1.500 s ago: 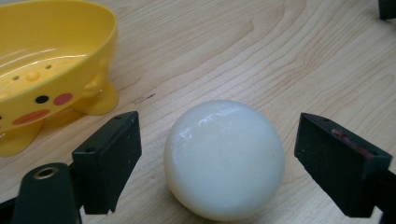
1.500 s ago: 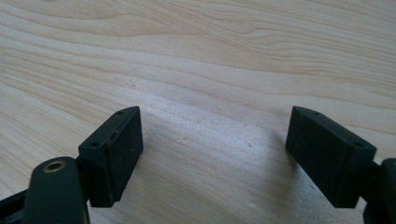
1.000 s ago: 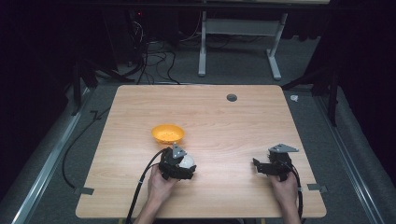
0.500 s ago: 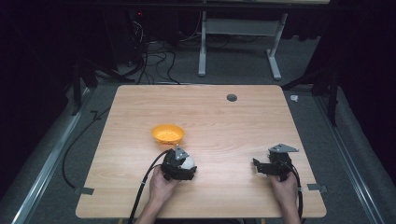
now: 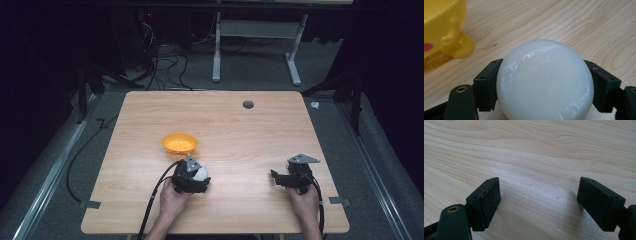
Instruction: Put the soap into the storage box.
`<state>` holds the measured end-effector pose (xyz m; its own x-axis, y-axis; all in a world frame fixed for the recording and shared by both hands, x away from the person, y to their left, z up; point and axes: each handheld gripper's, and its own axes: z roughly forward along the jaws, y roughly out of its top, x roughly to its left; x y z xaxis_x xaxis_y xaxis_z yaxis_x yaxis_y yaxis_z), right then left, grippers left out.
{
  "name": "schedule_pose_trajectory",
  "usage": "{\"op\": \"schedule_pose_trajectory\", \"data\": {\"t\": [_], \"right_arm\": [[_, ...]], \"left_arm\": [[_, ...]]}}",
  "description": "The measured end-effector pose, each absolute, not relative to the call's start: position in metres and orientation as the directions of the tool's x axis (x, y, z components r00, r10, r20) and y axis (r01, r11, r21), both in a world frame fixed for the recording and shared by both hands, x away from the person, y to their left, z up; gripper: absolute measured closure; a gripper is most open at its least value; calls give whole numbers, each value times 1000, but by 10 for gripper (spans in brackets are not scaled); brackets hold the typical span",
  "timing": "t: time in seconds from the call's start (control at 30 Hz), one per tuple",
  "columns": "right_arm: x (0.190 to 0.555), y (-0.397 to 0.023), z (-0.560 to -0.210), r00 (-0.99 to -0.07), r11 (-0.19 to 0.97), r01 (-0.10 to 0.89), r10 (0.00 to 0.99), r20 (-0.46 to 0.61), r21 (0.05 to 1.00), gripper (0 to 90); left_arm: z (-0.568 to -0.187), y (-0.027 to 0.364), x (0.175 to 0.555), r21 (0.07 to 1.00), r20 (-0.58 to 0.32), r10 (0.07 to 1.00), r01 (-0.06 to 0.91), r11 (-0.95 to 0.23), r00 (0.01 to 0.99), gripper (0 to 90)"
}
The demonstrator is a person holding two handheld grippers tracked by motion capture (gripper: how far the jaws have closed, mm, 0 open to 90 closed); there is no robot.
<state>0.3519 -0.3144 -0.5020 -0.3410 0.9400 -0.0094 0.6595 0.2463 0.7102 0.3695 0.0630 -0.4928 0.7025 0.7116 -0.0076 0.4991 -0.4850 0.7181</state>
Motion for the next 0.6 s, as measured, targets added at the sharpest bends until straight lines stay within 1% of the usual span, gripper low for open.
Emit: {"op": "schedule_pose_trajectory", "data": {"t": [0.6], "right_arm": [[352,-314,-502,-340,246,660,940,-9,710,198]], "left_arm": [[-474,83,366,747,-38,734,507,-430,679,242]]}}
